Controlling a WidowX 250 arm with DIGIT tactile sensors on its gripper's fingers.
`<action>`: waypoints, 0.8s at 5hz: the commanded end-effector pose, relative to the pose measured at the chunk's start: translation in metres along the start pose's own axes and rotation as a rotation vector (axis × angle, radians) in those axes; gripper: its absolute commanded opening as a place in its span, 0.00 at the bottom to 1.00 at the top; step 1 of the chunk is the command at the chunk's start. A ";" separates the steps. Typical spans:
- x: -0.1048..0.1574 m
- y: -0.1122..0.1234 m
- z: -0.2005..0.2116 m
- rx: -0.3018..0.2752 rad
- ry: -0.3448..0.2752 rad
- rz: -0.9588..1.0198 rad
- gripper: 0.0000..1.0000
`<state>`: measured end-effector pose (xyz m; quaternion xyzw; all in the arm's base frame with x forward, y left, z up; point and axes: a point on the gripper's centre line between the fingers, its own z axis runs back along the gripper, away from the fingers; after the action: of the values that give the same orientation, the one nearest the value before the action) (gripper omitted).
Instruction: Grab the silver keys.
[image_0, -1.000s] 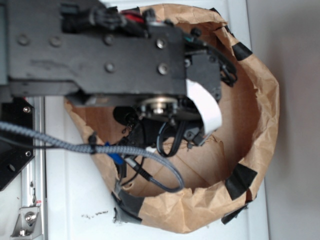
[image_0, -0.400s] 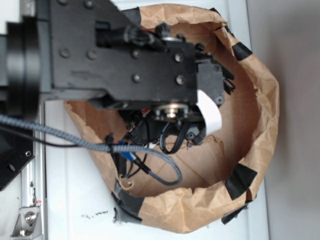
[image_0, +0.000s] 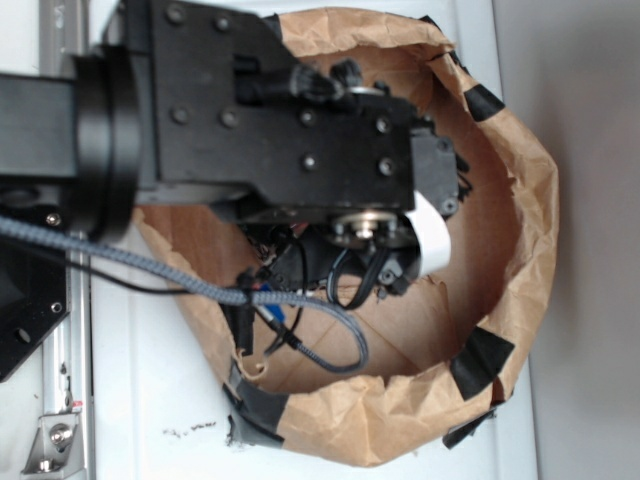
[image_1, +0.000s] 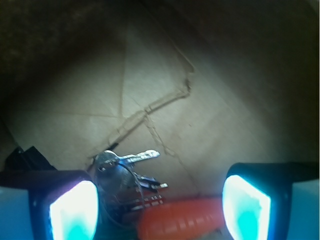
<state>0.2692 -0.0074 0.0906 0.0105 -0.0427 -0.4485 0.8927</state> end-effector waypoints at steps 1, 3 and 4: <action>0.000 -0.004 -0.020 -0.018 0.030 -0.111 1.00; -0.007 -0.007 -0.041 -0.067 0.037 -0.200 1.00; -0.009 -0.010 -0.042 -0.065 0.032 -0.213 1.00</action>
<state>0.2607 -0.0076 0.0383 -0.0172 0.0035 -0.5445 0.8386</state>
